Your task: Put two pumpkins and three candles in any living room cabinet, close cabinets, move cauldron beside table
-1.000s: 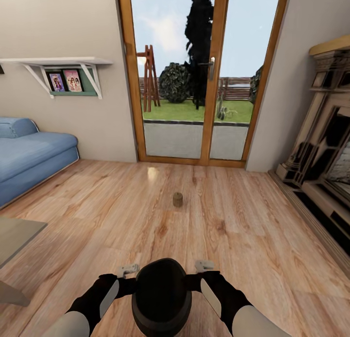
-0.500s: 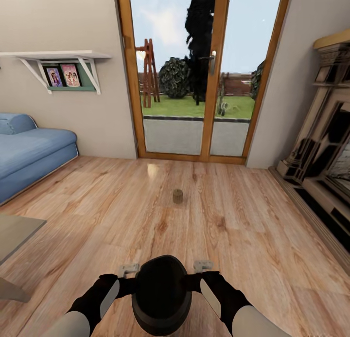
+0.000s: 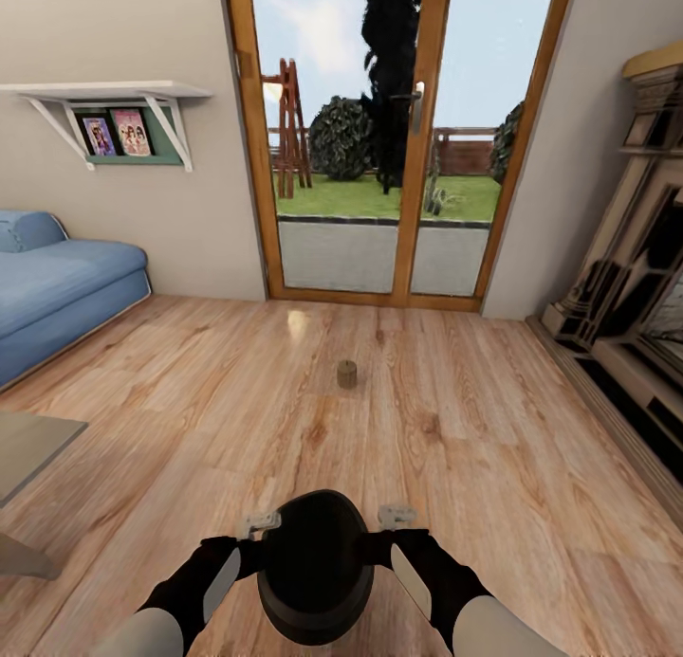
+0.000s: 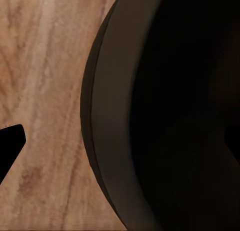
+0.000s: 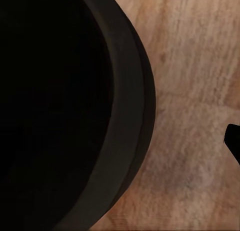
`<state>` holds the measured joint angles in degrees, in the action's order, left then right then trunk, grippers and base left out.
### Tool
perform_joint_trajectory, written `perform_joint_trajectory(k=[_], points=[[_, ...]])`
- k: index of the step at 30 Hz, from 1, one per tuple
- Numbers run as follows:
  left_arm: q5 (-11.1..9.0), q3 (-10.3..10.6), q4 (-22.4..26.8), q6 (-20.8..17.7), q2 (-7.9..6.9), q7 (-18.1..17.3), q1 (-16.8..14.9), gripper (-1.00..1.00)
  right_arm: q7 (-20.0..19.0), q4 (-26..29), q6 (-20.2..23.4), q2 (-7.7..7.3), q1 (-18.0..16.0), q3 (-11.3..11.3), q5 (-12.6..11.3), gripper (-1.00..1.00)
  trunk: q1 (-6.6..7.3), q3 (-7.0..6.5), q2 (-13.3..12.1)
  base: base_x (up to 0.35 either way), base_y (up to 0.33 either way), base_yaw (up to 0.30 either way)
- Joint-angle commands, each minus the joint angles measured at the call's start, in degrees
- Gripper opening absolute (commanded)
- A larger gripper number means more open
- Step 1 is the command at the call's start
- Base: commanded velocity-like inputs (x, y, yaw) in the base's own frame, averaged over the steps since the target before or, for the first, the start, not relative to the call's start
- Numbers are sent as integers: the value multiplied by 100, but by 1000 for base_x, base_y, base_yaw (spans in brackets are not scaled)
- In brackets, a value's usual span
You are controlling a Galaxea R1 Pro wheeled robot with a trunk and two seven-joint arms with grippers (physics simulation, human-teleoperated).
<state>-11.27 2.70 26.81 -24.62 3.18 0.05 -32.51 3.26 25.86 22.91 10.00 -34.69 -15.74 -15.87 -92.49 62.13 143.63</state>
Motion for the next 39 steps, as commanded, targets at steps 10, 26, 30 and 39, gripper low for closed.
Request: perform_joint_trajectory(k=[10,26,30,39], points=[[-43,29,9,-25,-7,12,-1,100,34,6,20,0,-2,-17,-39,100,-24,227,16,0,0,0],[-45,29,9,-13,-7,12,-1,100,34,-1,20,0,-2,-20,-39,100,-58,515,33,0,0,0],[-49,26,9,-9,-8,12,-1,100,34,-2,20,0,-2,-18,-39,100,-58,515,33,0,0,0],[-51,31,42,-4,-9,9,-1,100,34,-2,20,0,-2,-17,-39,100,-58,515,33,0,0,0]])
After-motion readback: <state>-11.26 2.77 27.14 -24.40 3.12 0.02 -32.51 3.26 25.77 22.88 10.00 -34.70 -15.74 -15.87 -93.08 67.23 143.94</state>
